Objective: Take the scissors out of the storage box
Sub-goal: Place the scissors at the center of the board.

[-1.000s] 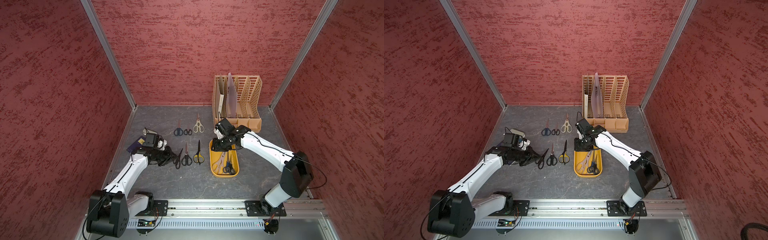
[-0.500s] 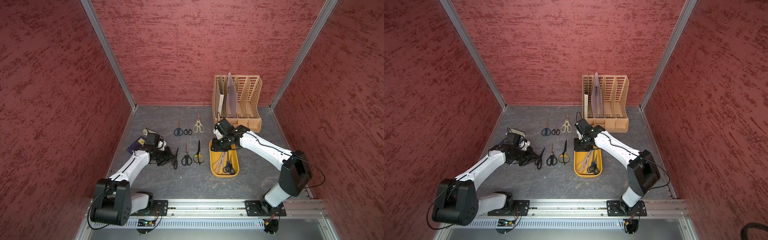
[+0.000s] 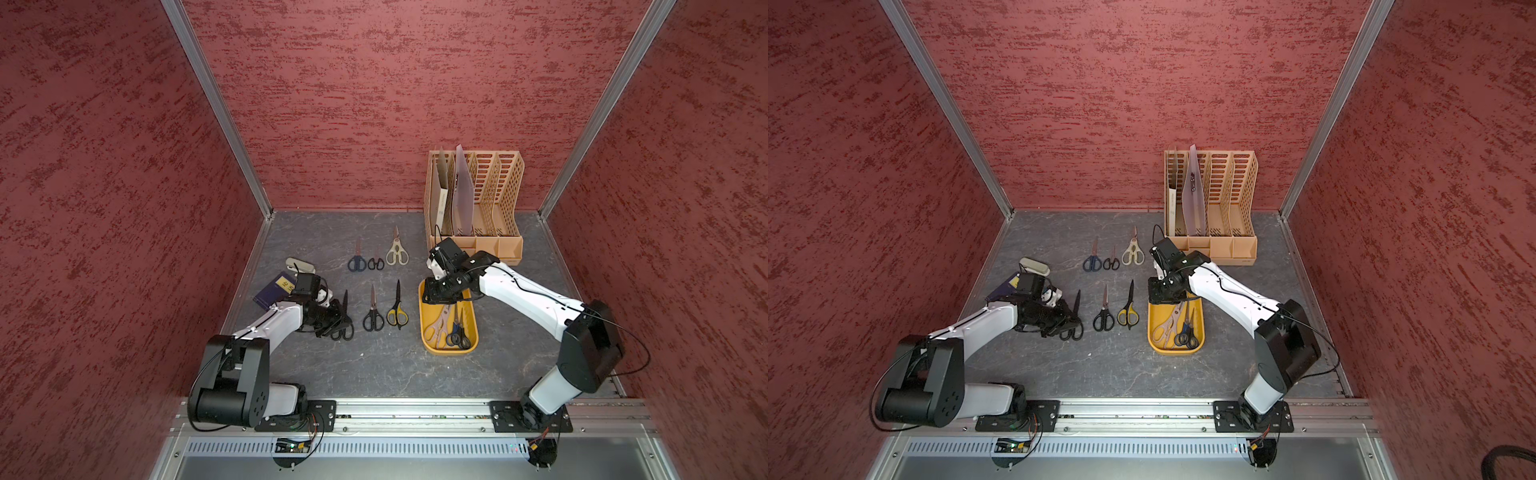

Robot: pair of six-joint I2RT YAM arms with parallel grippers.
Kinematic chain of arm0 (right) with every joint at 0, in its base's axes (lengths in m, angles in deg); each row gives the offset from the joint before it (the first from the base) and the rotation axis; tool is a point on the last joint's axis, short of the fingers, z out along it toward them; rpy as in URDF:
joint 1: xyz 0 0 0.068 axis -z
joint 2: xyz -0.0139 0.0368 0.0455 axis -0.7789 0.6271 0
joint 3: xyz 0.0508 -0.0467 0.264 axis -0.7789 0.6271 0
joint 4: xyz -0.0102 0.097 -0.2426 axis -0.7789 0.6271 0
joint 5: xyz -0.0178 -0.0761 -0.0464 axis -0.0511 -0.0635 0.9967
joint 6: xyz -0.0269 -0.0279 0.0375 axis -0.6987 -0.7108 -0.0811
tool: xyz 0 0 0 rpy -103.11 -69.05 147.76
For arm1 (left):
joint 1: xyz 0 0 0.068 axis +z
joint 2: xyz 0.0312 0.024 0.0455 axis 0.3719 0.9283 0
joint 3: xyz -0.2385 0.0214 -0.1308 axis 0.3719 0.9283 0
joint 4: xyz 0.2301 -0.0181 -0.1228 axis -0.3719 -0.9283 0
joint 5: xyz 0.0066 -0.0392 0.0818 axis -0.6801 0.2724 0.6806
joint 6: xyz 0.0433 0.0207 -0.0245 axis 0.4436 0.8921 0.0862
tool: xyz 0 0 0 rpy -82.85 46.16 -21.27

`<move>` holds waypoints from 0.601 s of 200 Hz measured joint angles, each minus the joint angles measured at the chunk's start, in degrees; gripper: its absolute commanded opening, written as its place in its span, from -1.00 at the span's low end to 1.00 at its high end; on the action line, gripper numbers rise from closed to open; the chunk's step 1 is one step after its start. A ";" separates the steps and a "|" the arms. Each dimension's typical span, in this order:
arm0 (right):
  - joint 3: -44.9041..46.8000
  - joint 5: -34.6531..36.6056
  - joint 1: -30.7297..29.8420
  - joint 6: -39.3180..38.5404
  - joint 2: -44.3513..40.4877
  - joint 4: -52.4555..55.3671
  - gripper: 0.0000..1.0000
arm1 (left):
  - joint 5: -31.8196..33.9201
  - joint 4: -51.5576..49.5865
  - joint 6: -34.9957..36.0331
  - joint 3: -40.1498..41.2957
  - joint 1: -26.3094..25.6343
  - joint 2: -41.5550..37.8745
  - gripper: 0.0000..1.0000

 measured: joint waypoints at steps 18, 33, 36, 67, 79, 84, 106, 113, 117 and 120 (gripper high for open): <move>0.42 0.00 0.00 0.02 0.00 -0.04 -0.25 | -0.04 0.22 -0.09 -0.33 0.00 0.22 -0.30; 0.66 0.00 0.00 0.22 0.00 0.00 -0.25 | -0.04 0.17 -0.52 -1.44 0.00 1.11 -0.18; 0.68 0.00 0.00 0.22 0.00 -0.02 -0.25 | -0.02 0.13 -0.28 -1.73 0.00 1.29 -0.17; 0.79 0.02 0.00 0.24 -0.44 -0.04 -0.25 | 1.79 -2.03 -0.59 -4.26 0.00 0.46 -0.15; 0.87 0.11 0.00 0.26 -0.68 -0.07 -0.25 | 4.37 -4.48 -0.59 -5.14 -0.02 -1.22 -0.15; 0.90 0.15 0.00 0.28 -0.76 -0.09 -0.25 | 5.68 -5.70 -0.68 -5.49 -0.09 -2.08 -0.15; 1.44 0.20 0.02 0.44 -1.16 -0.33 -0.25 | 13.31 -11.93 -1.40 -7.02 -1.84 -6.08 -0.05; 1.64 0.20 0.02 0.50 -1.22 -0.35 -0.25 | 15.89 -13.77 -1.95 -7.34 -3.34 -7.34 0.02; 1.73 0.20 0.02 0.59 -1.22 -0.39 -0.25 | 17.29 -14.88 -2.05 -7.50 -4.48 -8.07 0.06; 1.77 0.20 0.02 0.61 -1.25 -0.42 -0.25 | 18.36 -15.56 -2.58 -7.61 -5.27 -8.44 0.08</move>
